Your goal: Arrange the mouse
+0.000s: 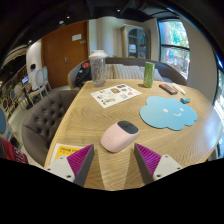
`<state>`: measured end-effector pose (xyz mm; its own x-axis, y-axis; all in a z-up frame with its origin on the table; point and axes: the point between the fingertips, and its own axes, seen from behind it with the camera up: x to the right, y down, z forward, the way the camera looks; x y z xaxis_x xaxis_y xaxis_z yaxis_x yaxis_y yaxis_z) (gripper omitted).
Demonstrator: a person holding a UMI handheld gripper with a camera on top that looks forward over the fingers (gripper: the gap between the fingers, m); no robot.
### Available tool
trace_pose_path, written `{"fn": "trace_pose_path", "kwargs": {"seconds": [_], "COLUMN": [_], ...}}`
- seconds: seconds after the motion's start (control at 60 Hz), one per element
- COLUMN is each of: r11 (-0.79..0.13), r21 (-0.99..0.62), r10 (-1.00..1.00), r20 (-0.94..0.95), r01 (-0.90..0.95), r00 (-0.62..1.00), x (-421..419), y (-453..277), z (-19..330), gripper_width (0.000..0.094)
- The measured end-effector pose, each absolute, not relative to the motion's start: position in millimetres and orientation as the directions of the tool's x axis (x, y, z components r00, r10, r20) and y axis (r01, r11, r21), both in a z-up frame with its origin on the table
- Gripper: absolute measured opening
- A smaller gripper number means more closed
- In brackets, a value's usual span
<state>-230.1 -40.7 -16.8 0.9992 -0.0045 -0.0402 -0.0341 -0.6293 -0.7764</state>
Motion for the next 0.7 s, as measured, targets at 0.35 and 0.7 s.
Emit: {"fn": "trace_pose_path", "kwargs": {"seconds": [0.35,0.7], "r11": [-0.594,-0.659], "r21": [-0.804,-0.748], "r10": [0.079,0.157], "r20": [-0.03,-0.031], "r01": [0.023,0.081], "r00": [0.996,0.987], "x": [-248.5,-253.4], "y": [26.2,37.9], "z": [-15.0,-17.5], "gripper_width": [0.0822,0.0404]}}
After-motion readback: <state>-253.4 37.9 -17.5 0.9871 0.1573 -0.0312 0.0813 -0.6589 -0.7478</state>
